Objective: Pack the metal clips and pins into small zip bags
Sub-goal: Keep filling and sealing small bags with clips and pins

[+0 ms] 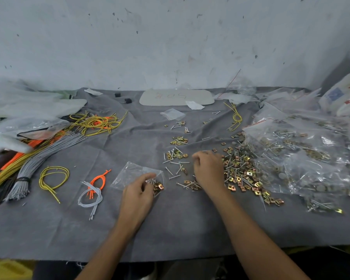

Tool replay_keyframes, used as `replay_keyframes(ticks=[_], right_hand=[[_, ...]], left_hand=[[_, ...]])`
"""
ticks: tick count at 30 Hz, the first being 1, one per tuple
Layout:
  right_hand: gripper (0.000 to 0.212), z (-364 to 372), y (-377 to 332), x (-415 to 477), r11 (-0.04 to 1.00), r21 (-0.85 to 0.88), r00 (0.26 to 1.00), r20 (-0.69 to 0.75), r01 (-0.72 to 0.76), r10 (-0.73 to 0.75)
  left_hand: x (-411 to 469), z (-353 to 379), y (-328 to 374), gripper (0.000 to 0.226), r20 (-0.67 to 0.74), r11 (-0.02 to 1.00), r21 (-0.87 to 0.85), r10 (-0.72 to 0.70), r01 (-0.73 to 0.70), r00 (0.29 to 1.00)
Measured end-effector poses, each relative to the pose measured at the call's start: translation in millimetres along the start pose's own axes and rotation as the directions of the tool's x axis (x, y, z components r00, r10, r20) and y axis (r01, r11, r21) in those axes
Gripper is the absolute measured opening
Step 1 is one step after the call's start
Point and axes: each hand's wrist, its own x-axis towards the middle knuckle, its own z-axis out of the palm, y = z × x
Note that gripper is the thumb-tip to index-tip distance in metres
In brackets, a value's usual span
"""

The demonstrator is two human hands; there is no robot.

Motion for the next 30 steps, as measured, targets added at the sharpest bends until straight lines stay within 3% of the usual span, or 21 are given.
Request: replay_keyframes(ticks=[3,10,13,17,19,23,30], right_hand=[[0.031,3,11,19,0.976,-0.214,0.99,0.14,0.03,0.0],[0.016,-3,3,23,0.959,-0.265,0.98,0.194,0.099,-0.047],[0.013,-6,-8,9,0.981,-0.168,0.984,0.163,0.095,-0.067],[0.008,-5,-32,-25,0.949,0.266,0.979,0.069,0.168,-0.193],[0.008,2,-42,-42,0.907,0.364,0.968,0.053,0.212,-0.247],[0.008,20,-52,-61,0.879,0.406,0.961,0.008,0.248,-0.275],[0.007,30,-53,-69,0.878,0.409,0.964,-0.019,0.249,-0.265]], left_hand=[[1,1,-2,0.037,-0.002,1.0,-0.019,-0.008,0.008,1.0],[2,1,-6,0.036,0.001,0.999,-0.033,0.004,-0.004,1.0],[3,1,-9,0.032,0.001,0.999,-0.034,0.008,-0.007,1.0],[3,1,-11,0.038,0.008,0.998,-0.055,0.007,-0.007,1.0],[3,1,-10,0.033,0.015,0.999,-0.051,0.013,-0.013,1.0],[1,0,-7,0.041,0.014,0.999,-0.03,0.015,-0.015,1.0],[2,0,-7,0.034,0.001,1.0,0.006,0.028,-0.028,1.0]])
